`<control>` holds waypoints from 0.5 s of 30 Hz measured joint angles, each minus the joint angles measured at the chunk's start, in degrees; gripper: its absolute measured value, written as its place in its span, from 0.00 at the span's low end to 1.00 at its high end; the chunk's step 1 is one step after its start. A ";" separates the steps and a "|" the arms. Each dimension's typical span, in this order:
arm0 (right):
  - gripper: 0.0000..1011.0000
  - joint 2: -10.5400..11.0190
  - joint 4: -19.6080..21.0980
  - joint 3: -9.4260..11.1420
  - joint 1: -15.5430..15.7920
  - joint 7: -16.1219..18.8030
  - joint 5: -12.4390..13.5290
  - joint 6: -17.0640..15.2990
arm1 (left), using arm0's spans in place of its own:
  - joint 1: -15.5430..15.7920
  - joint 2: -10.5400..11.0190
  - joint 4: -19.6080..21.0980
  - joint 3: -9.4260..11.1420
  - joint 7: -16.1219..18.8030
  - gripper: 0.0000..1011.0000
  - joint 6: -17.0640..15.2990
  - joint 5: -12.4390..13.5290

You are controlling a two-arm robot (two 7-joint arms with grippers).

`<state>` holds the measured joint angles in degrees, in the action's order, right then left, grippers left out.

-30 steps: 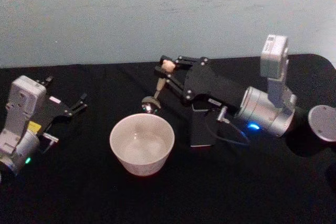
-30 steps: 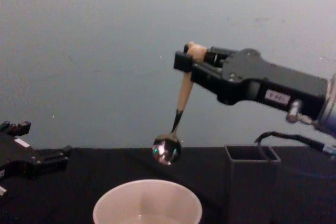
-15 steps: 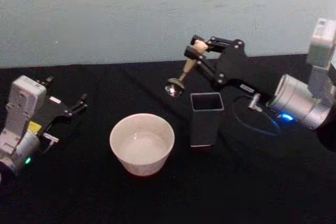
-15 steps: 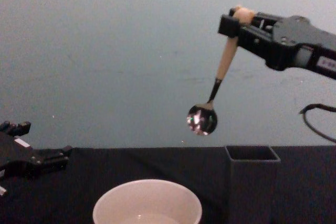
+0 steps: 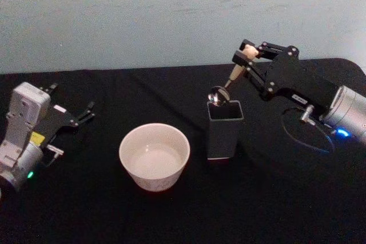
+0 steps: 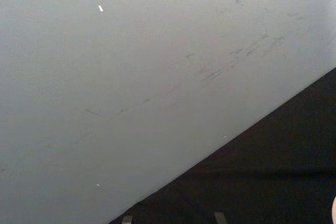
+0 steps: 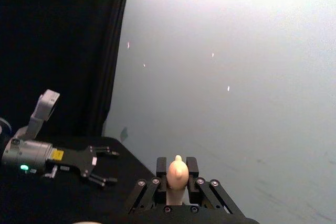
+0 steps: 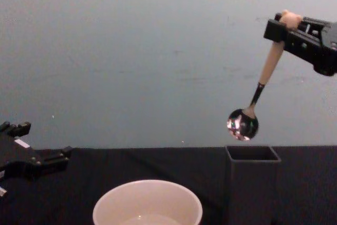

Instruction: Pick up the stirring spoon with one hand, stir inside the cup, then place it back in its original position.

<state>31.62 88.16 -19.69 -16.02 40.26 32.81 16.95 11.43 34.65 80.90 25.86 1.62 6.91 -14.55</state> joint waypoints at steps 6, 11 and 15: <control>0.21 0.31 -1.00 0.12 0.18 0.34 -0.36 -0.04 | 0.00 0.00 0.00 0.00 0.00 0.99 0.00 0.00; 0.21 0.23 -2.34 -0.03 -0.07 0.81 -0.83 -0.10 | 0.00 0.00 0.00 0.00 0.00 0.99 0.00 0.00; 0.21 -0.02 -3.26 -0.20 -0.44 0.90 -1.09 -0.08 | 0.00 0.00 0.00 0.00 0.00 0.99 0.00 0.00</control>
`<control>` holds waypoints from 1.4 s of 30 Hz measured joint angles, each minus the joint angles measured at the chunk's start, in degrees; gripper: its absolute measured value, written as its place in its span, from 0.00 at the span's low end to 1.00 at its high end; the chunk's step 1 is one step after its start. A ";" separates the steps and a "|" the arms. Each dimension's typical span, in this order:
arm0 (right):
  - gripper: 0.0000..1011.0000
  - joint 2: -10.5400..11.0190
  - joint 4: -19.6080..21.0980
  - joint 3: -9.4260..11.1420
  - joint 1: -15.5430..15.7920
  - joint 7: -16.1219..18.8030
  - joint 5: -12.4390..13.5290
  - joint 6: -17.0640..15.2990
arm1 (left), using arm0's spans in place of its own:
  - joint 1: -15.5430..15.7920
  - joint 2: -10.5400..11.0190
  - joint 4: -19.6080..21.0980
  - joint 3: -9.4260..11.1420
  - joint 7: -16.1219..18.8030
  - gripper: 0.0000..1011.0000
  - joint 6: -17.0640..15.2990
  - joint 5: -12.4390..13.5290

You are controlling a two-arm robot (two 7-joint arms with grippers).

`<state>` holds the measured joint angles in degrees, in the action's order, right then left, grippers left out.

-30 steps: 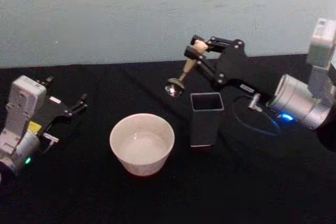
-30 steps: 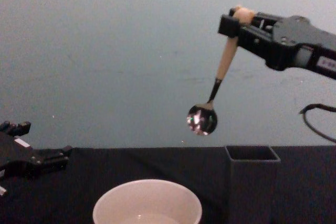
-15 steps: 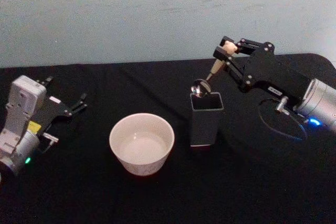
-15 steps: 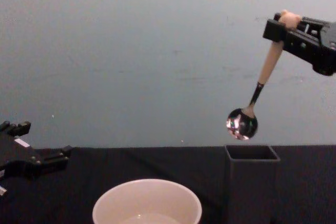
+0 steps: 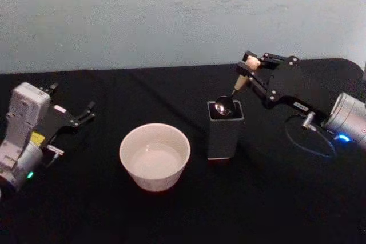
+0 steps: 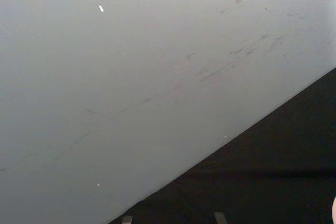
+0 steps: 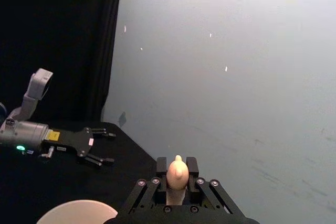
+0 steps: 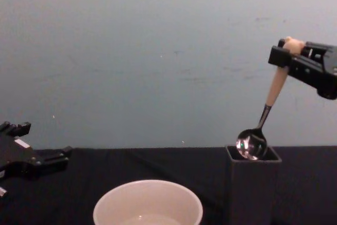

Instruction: Pick up the stirring spoon with one hand, stir inside the cup, then place it back in its original position.

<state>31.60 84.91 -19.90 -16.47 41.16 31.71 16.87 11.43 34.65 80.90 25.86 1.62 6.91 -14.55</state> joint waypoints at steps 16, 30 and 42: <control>0.21 -0.90 -3.70 -2.24 -2.06 -0.21 -1.72 -3.68 | 0.00 0.00 0.00 0.00 0.00 0.99 0.00 0.00; 0.21 -2.69 -6.68 -4.17 -2.89 -3.56 -3.10 -9.18 | 0.00 0.00 0.00 0.00 0.00 0.99 0.00 0.00; 0.21 -3.35 -7.57 -4.86 -2.72 -5.04 -3.75 -11.40 | 0.00 0.00 0.00 0.00 0.00 0.99 0.00 0.00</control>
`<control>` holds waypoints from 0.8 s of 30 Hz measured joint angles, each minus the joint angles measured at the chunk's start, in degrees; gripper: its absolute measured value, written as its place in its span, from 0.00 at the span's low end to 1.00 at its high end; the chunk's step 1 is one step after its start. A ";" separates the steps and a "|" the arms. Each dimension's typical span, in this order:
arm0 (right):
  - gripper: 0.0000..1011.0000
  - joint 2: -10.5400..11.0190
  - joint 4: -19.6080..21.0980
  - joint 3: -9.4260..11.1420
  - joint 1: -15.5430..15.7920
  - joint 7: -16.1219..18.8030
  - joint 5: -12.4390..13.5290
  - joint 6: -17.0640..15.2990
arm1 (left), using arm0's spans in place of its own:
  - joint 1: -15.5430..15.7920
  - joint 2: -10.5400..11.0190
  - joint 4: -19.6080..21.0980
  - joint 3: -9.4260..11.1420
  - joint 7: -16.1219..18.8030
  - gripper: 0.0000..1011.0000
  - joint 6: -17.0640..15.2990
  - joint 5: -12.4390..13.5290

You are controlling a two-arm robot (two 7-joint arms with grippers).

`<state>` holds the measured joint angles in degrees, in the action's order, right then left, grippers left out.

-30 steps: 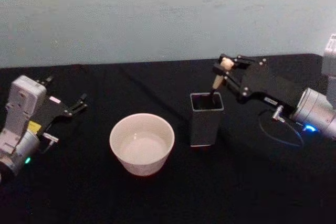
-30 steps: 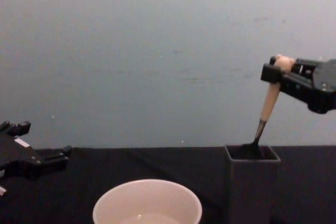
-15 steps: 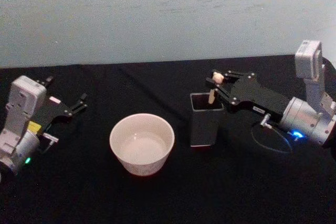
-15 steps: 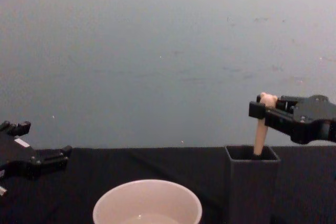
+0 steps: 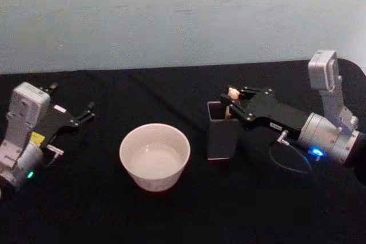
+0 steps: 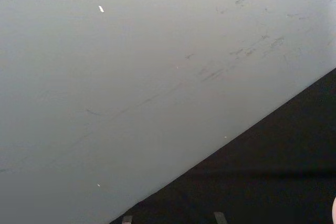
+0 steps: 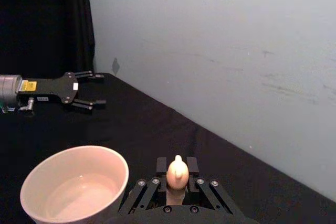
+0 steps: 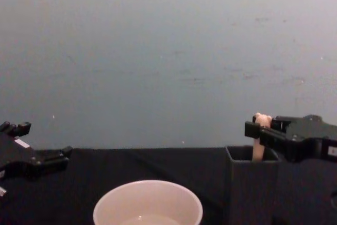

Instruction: Pick up the stirring spoon with one hand, stir inside the cup, then place it back in its original position.

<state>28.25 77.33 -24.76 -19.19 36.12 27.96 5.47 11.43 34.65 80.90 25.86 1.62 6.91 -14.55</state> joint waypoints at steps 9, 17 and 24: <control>0.21 -0.22 -0.32 -0.12 0.17 -0.56 -0.31 -0.80 | 0.00 0.00 0.00 0.00 0.00 0.99 0.00 0.00; 0.21 -0.06 -0.15 -0.22 0.40 -0.82 -0.71 -1.04 | 0.00 0.00 0.00 0.00 0.00 0.99 0.00 0.00; 0.21 -0.08 -0.15 -0.22 0.40 -0.79 -0.69 -1.02 | 0.00 0.00 0.00 0.00 0.00 0.99 0.00 0.00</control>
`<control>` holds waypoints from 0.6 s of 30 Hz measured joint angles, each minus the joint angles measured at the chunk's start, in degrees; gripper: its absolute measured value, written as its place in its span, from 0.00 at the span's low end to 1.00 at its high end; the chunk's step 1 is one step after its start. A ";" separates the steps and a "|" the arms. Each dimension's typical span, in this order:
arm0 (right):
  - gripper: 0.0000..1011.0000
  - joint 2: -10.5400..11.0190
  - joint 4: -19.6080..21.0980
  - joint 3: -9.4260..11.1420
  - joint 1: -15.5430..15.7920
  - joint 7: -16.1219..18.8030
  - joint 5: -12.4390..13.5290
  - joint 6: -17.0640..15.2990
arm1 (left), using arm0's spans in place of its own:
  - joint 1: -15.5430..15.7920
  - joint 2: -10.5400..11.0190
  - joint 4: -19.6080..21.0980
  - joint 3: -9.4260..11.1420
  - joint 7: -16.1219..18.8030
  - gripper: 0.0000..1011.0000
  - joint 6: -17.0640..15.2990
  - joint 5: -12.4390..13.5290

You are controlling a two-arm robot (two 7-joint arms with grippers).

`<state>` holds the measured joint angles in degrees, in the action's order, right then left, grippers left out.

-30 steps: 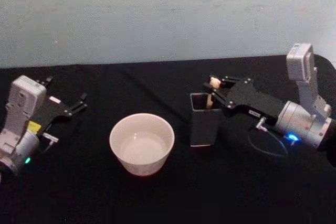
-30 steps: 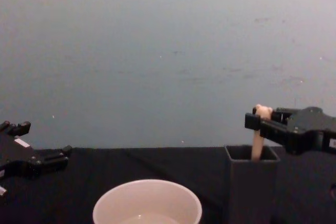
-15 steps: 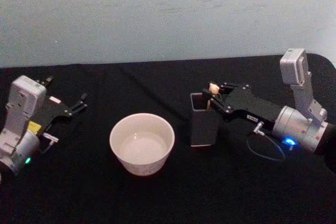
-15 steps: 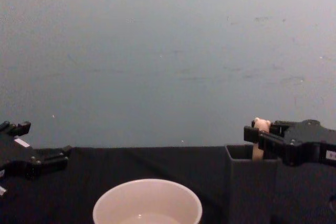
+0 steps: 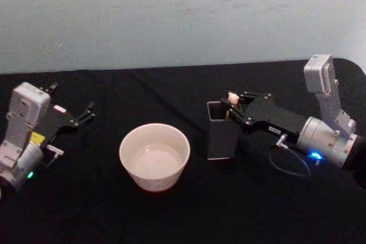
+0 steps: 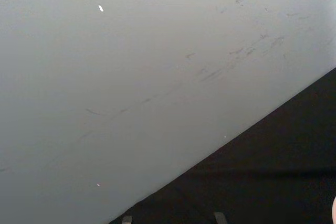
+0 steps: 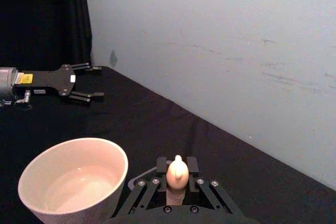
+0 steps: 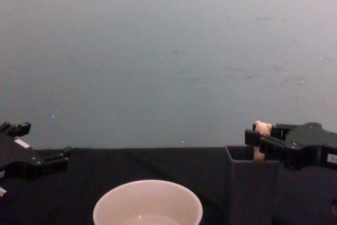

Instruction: Pick up the stirring spoon with one hand, stir inside the cup, then place it back in its original position.

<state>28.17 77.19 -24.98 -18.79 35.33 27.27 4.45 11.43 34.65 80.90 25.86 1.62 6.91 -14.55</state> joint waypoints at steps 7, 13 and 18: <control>0.35 -0.02 0.00 0.02 -0.03 0.03 0.02 0.01 | 0.00 0.00 0.00 0.00 0.00 0.99 0.00 0.00; 0.51 -0.01 0.00 0.04 -0.04 0.07 0.06 0.03 | 0.00 0.00 0.00 0.00 0.00 0.99 0.00 0.00; 0.69 -0.01 0.00 0.07 -0.04 0.10 0.08 0.03 | 0.00 0.00 0.00 0.00 0.00 0.99 0.00 0.00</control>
<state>28.16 77.18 -24.92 -18.83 35.43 27.35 4.48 11.43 34.65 80.90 25.86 1.62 6.91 -14.55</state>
